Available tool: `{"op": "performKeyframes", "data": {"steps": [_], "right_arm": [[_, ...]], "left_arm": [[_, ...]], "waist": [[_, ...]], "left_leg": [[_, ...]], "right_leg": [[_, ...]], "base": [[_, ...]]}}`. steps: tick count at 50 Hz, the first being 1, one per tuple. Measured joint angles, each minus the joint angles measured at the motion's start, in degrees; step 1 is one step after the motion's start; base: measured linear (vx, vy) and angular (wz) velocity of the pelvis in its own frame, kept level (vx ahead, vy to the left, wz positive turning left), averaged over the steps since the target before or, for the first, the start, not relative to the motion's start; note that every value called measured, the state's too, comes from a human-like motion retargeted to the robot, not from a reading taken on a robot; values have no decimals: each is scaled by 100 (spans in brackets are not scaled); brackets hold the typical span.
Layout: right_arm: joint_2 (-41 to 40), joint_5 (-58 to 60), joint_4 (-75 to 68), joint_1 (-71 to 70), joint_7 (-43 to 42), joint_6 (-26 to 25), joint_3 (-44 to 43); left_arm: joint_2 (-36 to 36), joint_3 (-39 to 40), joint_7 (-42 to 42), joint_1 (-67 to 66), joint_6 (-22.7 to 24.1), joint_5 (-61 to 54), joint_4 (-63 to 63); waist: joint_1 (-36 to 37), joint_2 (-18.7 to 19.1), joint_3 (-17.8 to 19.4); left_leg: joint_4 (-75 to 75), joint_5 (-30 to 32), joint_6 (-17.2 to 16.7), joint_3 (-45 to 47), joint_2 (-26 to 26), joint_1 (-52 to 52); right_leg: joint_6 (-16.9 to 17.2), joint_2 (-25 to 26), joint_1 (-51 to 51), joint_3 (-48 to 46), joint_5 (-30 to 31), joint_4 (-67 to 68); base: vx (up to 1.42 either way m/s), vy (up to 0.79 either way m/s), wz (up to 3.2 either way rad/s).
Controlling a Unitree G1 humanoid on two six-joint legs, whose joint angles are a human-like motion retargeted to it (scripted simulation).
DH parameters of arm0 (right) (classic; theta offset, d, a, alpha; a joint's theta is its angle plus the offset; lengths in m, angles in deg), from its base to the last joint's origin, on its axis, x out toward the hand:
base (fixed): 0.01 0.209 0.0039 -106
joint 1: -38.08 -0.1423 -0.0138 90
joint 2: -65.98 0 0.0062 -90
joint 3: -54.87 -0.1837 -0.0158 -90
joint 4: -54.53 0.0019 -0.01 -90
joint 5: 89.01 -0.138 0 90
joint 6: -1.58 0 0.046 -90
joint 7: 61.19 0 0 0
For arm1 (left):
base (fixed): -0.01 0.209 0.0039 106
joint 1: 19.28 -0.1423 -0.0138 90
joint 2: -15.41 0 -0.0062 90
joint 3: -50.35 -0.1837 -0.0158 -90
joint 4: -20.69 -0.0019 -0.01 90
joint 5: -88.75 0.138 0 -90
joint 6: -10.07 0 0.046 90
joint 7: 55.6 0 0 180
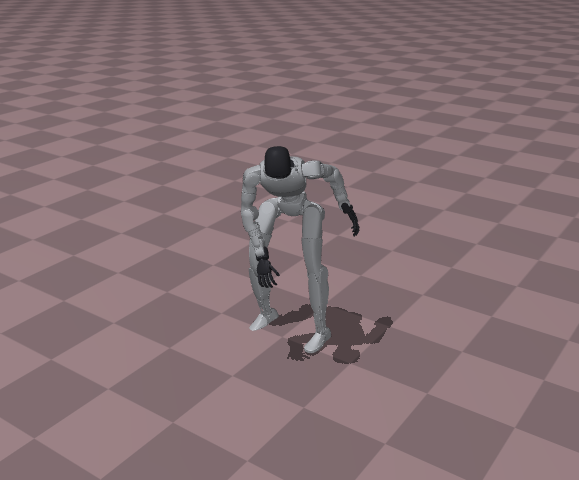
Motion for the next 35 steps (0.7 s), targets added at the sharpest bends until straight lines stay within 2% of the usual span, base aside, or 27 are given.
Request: {"op": "performKeyframes", "data": {"steps": [5, 12, 15, 18, 20, 22, 30, 35], "right_arm": [[-189, 1, 536, 1755, 472, 151, -479], [98, -934, 1594, 4006, 1145, 320, -2008], [241, -1327, 1910, 4606, 1457, 255, -2676], [296, -1591, 1938, 4970, 1832, 193, -3116], [378, -1711, 1915, 5188, 2243, 338, -3214], [319, -1752, 1594, 5190, 2198, 238, -3173], [32, -1189, 139, 5362, 2194, -137, -2995], [-17, -720, 39, 5609, 1884, -226, -3189]], "left_arm": [[-103, 224, -154, 11, -111, 442, -488], [-525, 396, -213, 53, -379, 760, -1054], [-657, 355, -192, 220, -521, 830, -1166], [-695, 232, -190, 463, -546, 938, -1252], [-684, 53, -124, 557, -534, 931, -1258], [-640, -141, -204, 795, -561, 900, -1378], [-642, -570, 45, 1081, -605, 1498, -1915], [-693, -706, 90, 1060, -549, 1650, -1967]], "waist": [[42, -231, -758], [-328, -145, -1911], [-537, -98, -2242], [-674, -99, -2421], [-805, -74, -2555], [-799, -81, -2548], [-1200, 114, -2969], [-1529, 309, -3051]], "left_leg": [[-616, -212, 119, 436, 162, 1781], [-629, -847, 154, 839, 87, 3454], [-629, -1043, 211, 992, 28, 3934], [-629, -1213, 266, 1202, -16, 4376], [-144, -1739, 522, 1474, 9, 4385], [-622, -1451, 386, 1516, 2, 4867], [-629, -1644, 327, 2167, 86, 5307], [-629, -1666, 305, 2412, 121, 5363]], "right_leg": [[39, 228, 1616, 283, -40, -758], [268, 308, 3578, 491, -55, -1811], [364, 296, 4146, 591, -43, -2166], [390, 282, 4601, 752, -62, -2434], [196, 245, 4571, 792, -425, -2055], [188, 316, 4918, 1084, -260, -2471], [176, 431, 4907, 1718, -334, -2345], [189, 494, 4829, 1947, -304, -2354]], "base": [[31, 5, -78], [33, 10, -47], [25, 8, -48], [19, 6, -62], [18, 5, -66], [13, -1, -96], [6, 0, -74], [1, 0, -43]]}}
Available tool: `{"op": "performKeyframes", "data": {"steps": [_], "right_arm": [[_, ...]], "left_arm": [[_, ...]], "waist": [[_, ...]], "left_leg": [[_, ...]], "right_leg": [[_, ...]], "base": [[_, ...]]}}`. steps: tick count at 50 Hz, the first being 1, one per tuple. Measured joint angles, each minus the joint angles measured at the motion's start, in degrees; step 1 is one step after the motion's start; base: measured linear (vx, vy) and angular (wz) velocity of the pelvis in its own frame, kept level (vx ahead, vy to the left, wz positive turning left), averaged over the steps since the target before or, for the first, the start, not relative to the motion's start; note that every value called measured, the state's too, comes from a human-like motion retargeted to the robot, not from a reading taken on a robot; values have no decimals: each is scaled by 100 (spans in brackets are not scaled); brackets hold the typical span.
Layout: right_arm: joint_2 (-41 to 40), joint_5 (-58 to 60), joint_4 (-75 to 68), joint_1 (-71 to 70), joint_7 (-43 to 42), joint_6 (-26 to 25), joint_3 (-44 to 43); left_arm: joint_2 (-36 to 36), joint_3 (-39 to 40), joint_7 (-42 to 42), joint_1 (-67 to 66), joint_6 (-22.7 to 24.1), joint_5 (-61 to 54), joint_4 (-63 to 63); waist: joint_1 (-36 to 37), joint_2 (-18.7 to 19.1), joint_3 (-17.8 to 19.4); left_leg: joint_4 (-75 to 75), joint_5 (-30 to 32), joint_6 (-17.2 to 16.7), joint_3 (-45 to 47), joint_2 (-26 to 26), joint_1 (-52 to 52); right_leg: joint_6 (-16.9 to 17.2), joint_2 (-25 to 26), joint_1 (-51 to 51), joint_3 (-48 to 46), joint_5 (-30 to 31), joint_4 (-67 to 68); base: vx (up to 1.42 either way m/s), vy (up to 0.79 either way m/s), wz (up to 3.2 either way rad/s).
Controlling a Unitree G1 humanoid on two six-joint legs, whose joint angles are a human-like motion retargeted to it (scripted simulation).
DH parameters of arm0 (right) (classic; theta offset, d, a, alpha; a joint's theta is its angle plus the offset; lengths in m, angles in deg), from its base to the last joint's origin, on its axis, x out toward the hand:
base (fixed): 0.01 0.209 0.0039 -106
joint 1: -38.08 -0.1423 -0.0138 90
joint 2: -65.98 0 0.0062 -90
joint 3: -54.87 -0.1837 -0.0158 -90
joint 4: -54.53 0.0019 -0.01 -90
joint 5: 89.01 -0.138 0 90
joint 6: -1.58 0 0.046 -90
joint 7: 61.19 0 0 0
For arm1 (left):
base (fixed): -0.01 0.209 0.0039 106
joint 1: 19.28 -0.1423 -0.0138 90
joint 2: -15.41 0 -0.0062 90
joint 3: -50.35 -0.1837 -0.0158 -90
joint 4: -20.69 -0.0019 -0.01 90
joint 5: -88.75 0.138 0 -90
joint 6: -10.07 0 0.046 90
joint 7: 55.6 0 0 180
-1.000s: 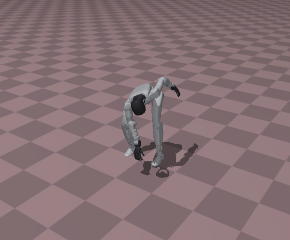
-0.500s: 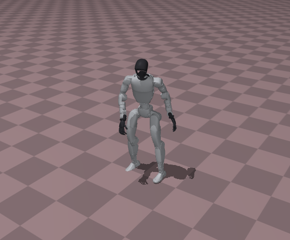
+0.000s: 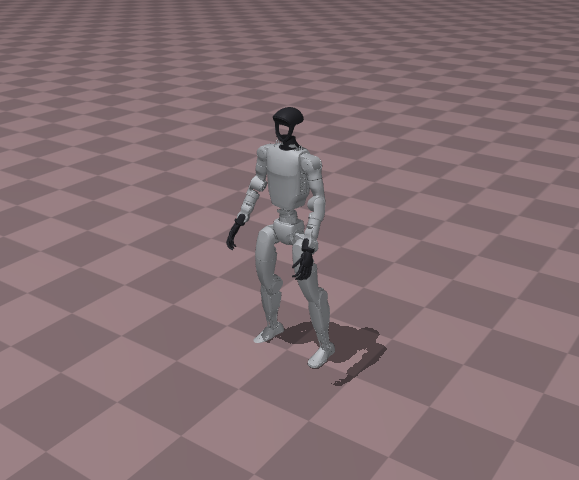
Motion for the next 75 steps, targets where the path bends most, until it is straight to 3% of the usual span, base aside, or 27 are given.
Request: {"op": "performKeyframes", "data": {"steps": [8, 10, 12, 17, 27, 34, 40, 43, 45, 47, 56, 59, 63, 68, 75], "right_arm": [[-19, -188, 780, 511, -425, 36, -656], [-30, -269, 862, 589, -317, 120, -710], [1, -262, 764, 499, -408, 36, -603], [20, -141, 525, 390, -265, 21, -361], [90, -50, 823, 329, -244, 52, -339], [315, -415, 1604, 490, -559, 227, -438], [585, -644, 2165, 492, -749, 392, -438], [717, -689, 2395, 456, -816, 463, -316], [852, -807, 2665, 466, -635, 588, -306], [978, -777, 2802, 368, -773, 360, -175], [1737, -1396, 3594, 1112, -907, 484, 630], [1903, -1726, 3727, 1533, -628, 654, 533], [2002, -1951, 3643, 1720, -596, 687, 476], [2202, -2182, 3717, 2091, -471, 814, 67], [2374, -2361, 3712, 2264, -335, 855, 173]], "left_arm": [[-143, 79, -48, -265, 19, -98, 79], [-183, 123, 50, -372, 17, -7, 39], [-279, 138, -70, -386, 11, -153, -24], [-430, 336, -74, -560, -22, -333, 55], [-382, 706, -343, -931, -56, -1138, 1789], [-152, 55, -597, -76, 90, -1488, 2650], [-36, -525, -749, 1520, 285, -1619, 2637], [57, -734, -895, 2368, 406, -1704, 2482], [192, -864, -894, 3052, 473, -1635, 2297], [229, -1030, -994, 3764, 378, -1386, 2029], [989, -2230, -1305, 6562, 32, -1911, -85], [1146, -2389, -834, 7336, -293, -1173, -848], [1453, -2887, -928, 8155, -385, -1361, -1070], [1473, -3240, -1143, 8766, -387, -1371, -1110], [1458, -3459, -1489, 8982, -481, -839, -1302]], "waist": [[-366, 199, -14], [-499, 215, -132], [-426, 258, -25], [-351, 298, 31], [-422, 280, 255], [-727, 229, 866], [-1052, 126, 1916], [-1287, -15, 2491], [-1536, -123, 2963], [-1566, -241, 3203], [-2705, -523, 3221], [-2741, -340, 3221], [-2814, -364, 3221], [-2740, -200, 3221], [-2846, -485, 3221]], "left_leg": [[0, -29, -23, 313, 13, 41], [498, -369, 232, 481, 60, -284], [0, -57, -34, 489, 19, 77], [0, -104, -41, 745, 41, 195], [0, -110, -24, 1126, 61, 141], [0, 33, 18, 1139, -18, -242], [28, 288, 115, 1092, -171, -882], [274, 363, 142, 1119, -233, -1437], [1329, -122, 383, 1280, -112, -2194], [566, 535, -26, 1219, -208, -2469], [2048, 559, -35, 1160, 52, -5976], [3978, 56, -298, 1012, 870, -7715], [4504, 60, -284, 1025, 1156, -8929], [4984, 43, -236, 976, 1435, -9993], [5131, -26, -154, 1311, 1519, -10045]], "right_leg": [[-15, 59, -157, 309, 37, 29], [-14, 33, -446, 251, -134, 369], [-60, 100, -272, 486, 19, 130], [-127, 179, -340, 736, 16, 212], [-240, 322, -727, 1143, 39, 439], [-172, 260, -1079, 1243, 265, 315], [-25, 110, -1640, 1324, 601, 183], [65, 23, -2077, 1420, 830, 131], [155, -50, -2537, 1325, 719, 469], [302, 16, -2916, 1520, 1449, -104], [302, 5, -5520, 1522, 2371, -522], [302, 511, -6637, 1265, 2100, 149], [302, 704, -7614, 1351, 2347, 50], [302, 921, -8466, 1350, 2516, 28], [302, 948, -8685, 1657, 2535, 82]], "base": [[-1, 1, -33], [-1, 1, -13], [1, -1, -58], [0, 0, -46], [-3, -2, -34], [-12, -2, -5], [-23, -1, 4], [-28, 0, 4], [-29, -2, 18], [-33, -17, -7], [-20, -5, 40], [-5, -10, -47], [-3, -1, -38], [0, -1, -38], [3, 7, -25]]}}
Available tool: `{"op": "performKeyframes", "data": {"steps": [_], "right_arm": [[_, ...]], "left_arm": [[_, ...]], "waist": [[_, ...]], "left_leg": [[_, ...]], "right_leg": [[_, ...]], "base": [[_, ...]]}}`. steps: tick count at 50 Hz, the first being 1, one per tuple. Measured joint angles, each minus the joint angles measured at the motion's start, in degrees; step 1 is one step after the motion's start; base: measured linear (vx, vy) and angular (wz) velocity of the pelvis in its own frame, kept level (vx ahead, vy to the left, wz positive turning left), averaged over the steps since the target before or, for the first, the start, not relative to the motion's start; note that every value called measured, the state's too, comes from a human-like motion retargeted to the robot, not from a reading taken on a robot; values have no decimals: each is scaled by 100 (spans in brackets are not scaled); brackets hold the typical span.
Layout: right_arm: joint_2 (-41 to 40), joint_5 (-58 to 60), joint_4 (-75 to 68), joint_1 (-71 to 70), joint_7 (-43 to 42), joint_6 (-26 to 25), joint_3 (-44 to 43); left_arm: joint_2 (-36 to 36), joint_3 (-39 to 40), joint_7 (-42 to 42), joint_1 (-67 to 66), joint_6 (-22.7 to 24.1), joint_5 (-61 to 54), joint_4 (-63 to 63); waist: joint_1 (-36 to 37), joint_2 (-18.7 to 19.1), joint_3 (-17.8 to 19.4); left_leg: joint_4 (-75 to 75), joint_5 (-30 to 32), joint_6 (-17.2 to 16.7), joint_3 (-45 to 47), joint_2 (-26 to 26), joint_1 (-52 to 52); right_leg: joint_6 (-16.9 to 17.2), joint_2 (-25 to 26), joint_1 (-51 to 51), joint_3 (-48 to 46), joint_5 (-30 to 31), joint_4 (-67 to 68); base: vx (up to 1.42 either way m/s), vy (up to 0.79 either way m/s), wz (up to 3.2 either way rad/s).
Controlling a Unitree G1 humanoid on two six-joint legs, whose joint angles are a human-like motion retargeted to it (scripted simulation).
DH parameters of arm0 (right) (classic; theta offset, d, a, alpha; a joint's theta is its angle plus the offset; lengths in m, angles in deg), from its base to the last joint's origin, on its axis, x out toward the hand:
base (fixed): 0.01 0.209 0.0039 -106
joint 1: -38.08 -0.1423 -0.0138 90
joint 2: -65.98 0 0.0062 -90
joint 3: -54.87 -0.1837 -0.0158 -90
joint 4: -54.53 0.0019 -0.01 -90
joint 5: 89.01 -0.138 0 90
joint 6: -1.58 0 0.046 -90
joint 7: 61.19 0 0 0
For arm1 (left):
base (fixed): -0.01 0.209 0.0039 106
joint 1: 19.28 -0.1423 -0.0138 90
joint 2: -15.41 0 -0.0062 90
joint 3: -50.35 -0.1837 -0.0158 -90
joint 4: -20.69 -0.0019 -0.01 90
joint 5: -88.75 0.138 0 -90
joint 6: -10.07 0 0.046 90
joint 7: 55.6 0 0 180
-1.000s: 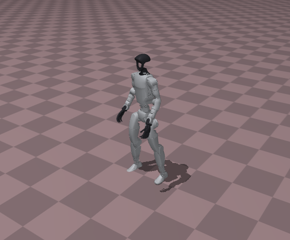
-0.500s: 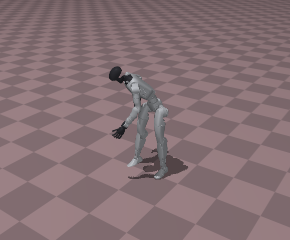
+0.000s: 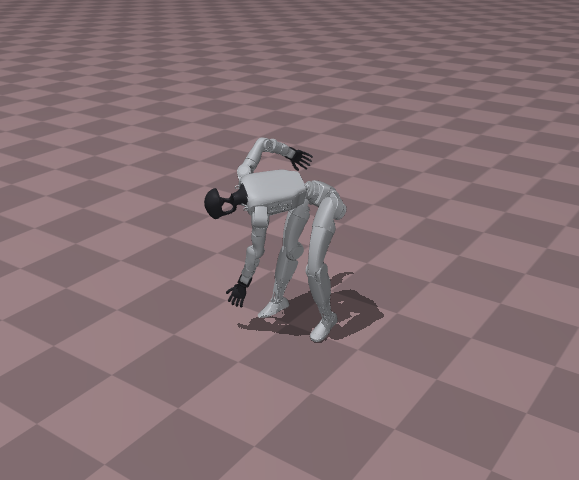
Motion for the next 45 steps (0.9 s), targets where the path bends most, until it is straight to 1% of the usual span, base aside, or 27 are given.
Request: {"op": "performKeyframes", "data": {"steps": [3, 5, 7, 10, 13, 15, 20, 23, 25, 26, 27, 31, 36, 37, 38, 39, 40, 45], "right_arm": [[-25, -17, -47, -51, 30, -11, 41], [-80, -22, -107, -94, 40, -27, 17], [-126, -19, -182, -142, 112, -52, -31], [-290, 31, -355, -183, 54, -75, -187], [-385, 321, -568, -241, 49, -127, -205], [-404, 511, -675, -533, 203, -254, 148], [-735, 1534, -919, -1205, -56, -334, 450], [-1040, 1833, -1043, -1518, -320, -389, 377], [-1258, 1985, -1099, -1379, -713, -363, -50], [-1350, 1905, -1217, -1526, -903, -506, -26], [-1442, 1826, -1323, -1639, -1052, -606, -16], [-1780, 1570, -1684, -1852, -1326, -644, -50], [-1918, 1742, -2050, -2024, -1395, -594, 182], [-1907, 1787, -2088, -2039, -1274, -524, 256], [-1860, 1782, -2077, -2019, -960, -341, 346], [-1861, 1783, -2161, -2033, -919, -295, 450], [-1884, 1787, -2292, -2064, -1017, -318, 561], [-1987, 1833, -2763, -2110, -617, -459, 664]], "left_arm": [[47, -88, 43, -43, -23, 203, -3], [59, -154, 112, -143, -4, 296, 73], [26, -155, 170, -346, 38, 365, 249], [-158, -81, 191, -781, 195, 416, 566], [-581, 448, 11, -1533, 371, 503, 914], [-887, 659, -100, -1886, 562, 492, 1089], [-1332, 1985, -161, -3350, 841, 629, 1712], [-1484, 2564, 42, -4313, 912, 518, 2103], [-1659, 3023, 171, -5217, 826, 384, 2419], [-1696, 3028, 3, -5458, 882, -142, 2510], [-1731, 3044, -92, -5715, 915, -523, 2566], [-1777, 3100, 90, -6730, 835, -780, 2423], [-1663, 2818, 502, -7673, 718, -212, 2112], [-1617, 2734, 630, -7813, 716, -45, 2047], [-1552, 2623, 817, -7942, 733, 95, 1989], [-1498, 2541, 855, -8082, 724, 132, 1940], [-1450, 2474, 819, -8227, 701, 118, 1895], [-1544, 2624, 1019, -8474, 577, 872, 1395]], "waist": [[-46, 2, 0], [-44, 87, 0], [-5, 236, 0], [170, 544, 0], [432, 638, 0], [608, 602, 0], [1035, 475, 0], [1238, 492, 0], [1377, 645, 0], [1408, 558, -177], [1446, 505, -342], [1722, 604, -823], [2063, 929, -1377], [2105, 991, -1483], [2119, 1046, -1573], [2173, 1082, -1744], [2246, 1108, -1955], [2727, 1148, -2525]], "left_leg": [[22, -11, -12, -18, -19, 0], [18, -5, -28, -82, -51, 0], [16, 29, -20, -172, -106, 1], [-63, 26, -134, -364, -180, 173], [-231, 4, -201, -374, -248, 879], [-478, 36, -192, -266, -372, 1377], [-734, -122, -183, -271, -449, 2748], [-914, -262, -126, -299, -539, 3652], [-972, -454, -154, -396, -529, 4483], [-1889, -174, 10, -303, -945, 5030], [-2581, 28, 132, -251, -1253, 5500], [-3719, 286, 171, -392, -1555, 6890], [-4848, 525, 91, -767, -1647, 8389], [-4825, 429, 117, -844, -1627, 8538], [-4433, 88, 237, -895, -1567, 8517], [-4557, 125, 216, -1024, -1568, 8662], [-4940, 353, 124, -1191, -1598, 8889], [-5073, 277, 131, -1570, -1593, 9259]], "right_leg": [[0, -28, 39, -20, -5, -20], [0, -63, 103, -81, -4, -58], [0, -111, 189, -150, 10, -98], [0, -158, 520, -386, 9, -224], [0, -190, 1181, -434, -38, -274], [0, -287, 1537, -360, -74, -299], [0, -301, 2622, -363, -464, 47], [0, -360, 3337, -383, -799, 312], [0, -343, 4091, -488, -1105, 510], [0, -599, 4322, -343, -952, 226], [0, -788, 4544, -257, -886, 52], [0, -945, 5471, -454, -1300, 161], [0, -994, 6754, -954, -1715, 16], [-29, -1007, 6975, -1102, -1851, 22], [-115, -1033, 7129, -1324, -2143, 194], [-151, -1030, 7334, -1414, -2174, 80], [-162, -1013, 7565, -1439, -2073, -179], [-149, -1043, 8233, -1895, -2217, -433]], "base": [[0, 8, -9], [-2, 8, 4], [-4, 7, 14], [2, 1, 24], [0, 0, 6], [0, 0, 27], [4, 0, -5], [14, 3, 9], [24, 4, 23], [20, 5, 55], [17, 4, 68], [27, -5, 41], [30, -5, 58], [30, -1, 95], [28, -2, 97], [26, -4, 86], [22, -6, 71], [17, -2, 67]]}}
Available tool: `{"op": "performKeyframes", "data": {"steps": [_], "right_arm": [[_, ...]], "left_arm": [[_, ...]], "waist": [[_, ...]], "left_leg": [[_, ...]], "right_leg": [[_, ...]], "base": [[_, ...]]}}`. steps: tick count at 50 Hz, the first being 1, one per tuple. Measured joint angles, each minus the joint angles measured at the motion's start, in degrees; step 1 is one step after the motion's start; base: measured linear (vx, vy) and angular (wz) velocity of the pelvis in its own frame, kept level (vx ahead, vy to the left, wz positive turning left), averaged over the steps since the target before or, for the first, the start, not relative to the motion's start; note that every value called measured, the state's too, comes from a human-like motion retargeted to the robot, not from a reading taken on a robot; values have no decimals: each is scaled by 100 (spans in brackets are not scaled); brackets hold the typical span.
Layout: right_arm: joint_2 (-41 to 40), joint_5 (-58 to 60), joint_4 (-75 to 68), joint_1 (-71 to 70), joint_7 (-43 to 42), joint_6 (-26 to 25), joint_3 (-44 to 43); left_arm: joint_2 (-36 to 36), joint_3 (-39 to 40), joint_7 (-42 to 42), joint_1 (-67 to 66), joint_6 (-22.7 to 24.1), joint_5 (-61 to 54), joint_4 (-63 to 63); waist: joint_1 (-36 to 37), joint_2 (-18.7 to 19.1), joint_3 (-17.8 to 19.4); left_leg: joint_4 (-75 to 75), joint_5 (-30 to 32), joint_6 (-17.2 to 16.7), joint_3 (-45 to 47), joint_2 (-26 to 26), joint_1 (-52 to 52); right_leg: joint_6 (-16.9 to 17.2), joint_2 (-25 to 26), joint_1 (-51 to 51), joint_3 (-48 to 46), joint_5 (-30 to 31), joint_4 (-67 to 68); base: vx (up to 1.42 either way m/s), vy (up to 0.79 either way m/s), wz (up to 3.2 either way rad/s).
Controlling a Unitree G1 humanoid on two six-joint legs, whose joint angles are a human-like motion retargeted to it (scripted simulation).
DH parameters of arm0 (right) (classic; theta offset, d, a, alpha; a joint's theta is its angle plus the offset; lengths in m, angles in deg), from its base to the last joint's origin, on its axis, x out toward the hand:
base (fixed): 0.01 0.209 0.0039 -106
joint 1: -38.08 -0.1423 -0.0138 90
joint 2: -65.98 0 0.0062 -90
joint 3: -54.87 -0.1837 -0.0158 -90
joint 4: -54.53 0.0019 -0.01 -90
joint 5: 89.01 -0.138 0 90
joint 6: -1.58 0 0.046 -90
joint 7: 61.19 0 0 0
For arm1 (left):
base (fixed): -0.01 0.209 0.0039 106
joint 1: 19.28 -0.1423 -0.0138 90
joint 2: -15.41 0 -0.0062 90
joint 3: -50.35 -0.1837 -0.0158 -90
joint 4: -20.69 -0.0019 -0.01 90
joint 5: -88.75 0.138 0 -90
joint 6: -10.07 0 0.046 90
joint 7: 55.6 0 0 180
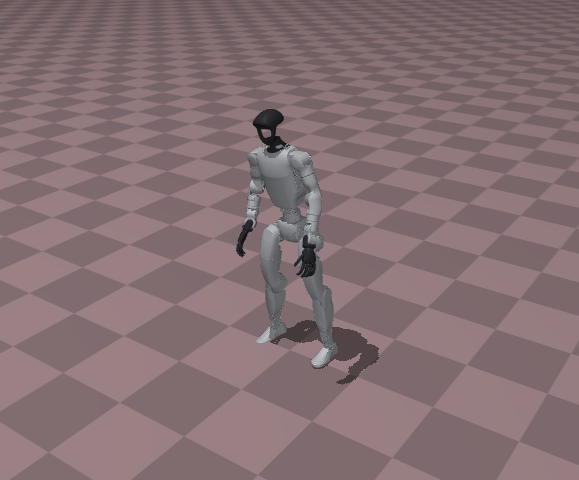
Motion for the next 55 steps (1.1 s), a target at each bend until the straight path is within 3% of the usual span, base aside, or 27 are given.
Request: {"op": "performKeyframes", "data": {"steps": [7, 14, 23, 38, 46, 48, 55], "right_arm": [[-143, 471, -560, 104, 905, -124, 190], [-377, 1143, -873, 216, 1060, -302, 337], [-551, 1419, -817, 449, 865, -341, 183], [-530, 894, -1158, 228, 905, -366, -329], [-531, 457, -1155, -419, 755, -302, -260], [-555, 435, -1121, -657, 769, -221, -223], [-812, 205, -1294, -2247, 264, -262, 201]], "left_arm": [[-334, 857, 244, -257, -98, 141, -586], [-435, 1651, 408, -672, -120, -409, -914], [-395, 2102, 5, -820, -237, -468, -1706], [-265, 1952, 277, -1047, -258, -599, -1214], [-97, 1724, 343, -1226, -147, -787, -483], [-47, 1716, 397, -1307, -97, -843, -264], [91, 1634, 290, -1138, 33, -1385, 250]], "waist": [[671, -194, -599], [1022, -412, -833], [1079, -626, -898], [1255, -769, -672], [1444, -811, -183], [1497, -812, -1], [1789, -795, 1234]], "left_leg": [[425, -356, 205, -327, -61, -8], [74, -181, 94, -651, -112, 424], [201, -283, 146, -816, -118, 570], [269, -284, 223, -882, -124, 439], [228, -151, 213, -911, -108, 86], [621, -387, 318, -803, -76, -245], [207, 217, 99, -1023, 17, -784]], "right_leg": [[-140, -151, 265, -545, -432, 390], [-142, -160, 793, -714, -407, 148], [-191, -175, 1049, -895, -560, 270], [-174, -181, 946, -938, -569, 357], [-168, -154, 606, -931, -423, 302], [-236, -184, 292, -1003, -548, 640], [-205, -21, -283, -924, -76, 373]], "base": [[11, 2, 55], [8, 1, 26], [2, 0, 5], [0, 0, 0], [-7, 0, 4], [-13, 1, 10], [-22, -4, 11]]}}
